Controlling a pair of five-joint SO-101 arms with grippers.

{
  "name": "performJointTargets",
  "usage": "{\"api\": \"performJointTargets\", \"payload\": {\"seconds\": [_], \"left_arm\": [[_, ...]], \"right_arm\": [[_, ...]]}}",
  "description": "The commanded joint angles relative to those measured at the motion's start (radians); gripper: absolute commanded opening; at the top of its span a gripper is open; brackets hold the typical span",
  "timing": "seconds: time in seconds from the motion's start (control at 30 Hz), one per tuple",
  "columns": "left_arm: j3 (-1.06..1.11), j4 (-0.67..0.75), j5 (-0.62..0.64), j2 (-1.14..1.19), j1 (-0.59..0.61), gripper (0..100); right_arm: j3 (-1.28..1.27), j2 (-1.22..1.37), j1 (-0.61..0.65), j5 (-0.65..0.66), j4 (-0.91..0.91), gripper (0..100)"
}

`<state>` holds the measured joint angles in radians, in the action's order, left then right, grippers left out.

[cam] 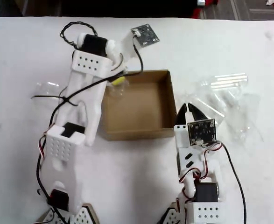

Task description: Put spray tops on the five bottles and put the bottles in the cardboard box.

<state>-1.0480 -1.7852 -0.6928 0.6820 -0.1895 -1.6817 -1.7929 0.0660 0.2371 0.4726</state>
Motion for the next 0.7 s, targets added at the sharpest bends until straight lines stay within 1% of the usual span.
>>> {"api": "performJointTargets", "payload": {"seconds": [0.0, 0.27, 0.43, 0.53, 0.67], "left_arm": [[-0.051, 0.021, -0.023, -0.012, 0.013, 6], [-0.055, 0.021, -0.029, -0.012, 0.033, 7], [-0.058, 0.023, -0.023, -0.013, 0.053, 19], [-0.058, 0.025, -0.023, -0.018, 0.051, 18], [-0.058, 0.072, -0.021, -0.019, 0.051, 17]], "right_arm": [[-0.009, -0.002, -0.008, -0.003, -0.028, 1.8], [-0.009, -0.002, -0.007, -0.003, -0.027, 1.8], [-0.009, -0.002, -0.005, -0.003, -0.027, 1.8], [-0.009, -0.002, -0.004, -0.003, -0.027, 1.8], [-0.009, -0.002, -0.004, -0.003, -0.027, 1.8]]}}
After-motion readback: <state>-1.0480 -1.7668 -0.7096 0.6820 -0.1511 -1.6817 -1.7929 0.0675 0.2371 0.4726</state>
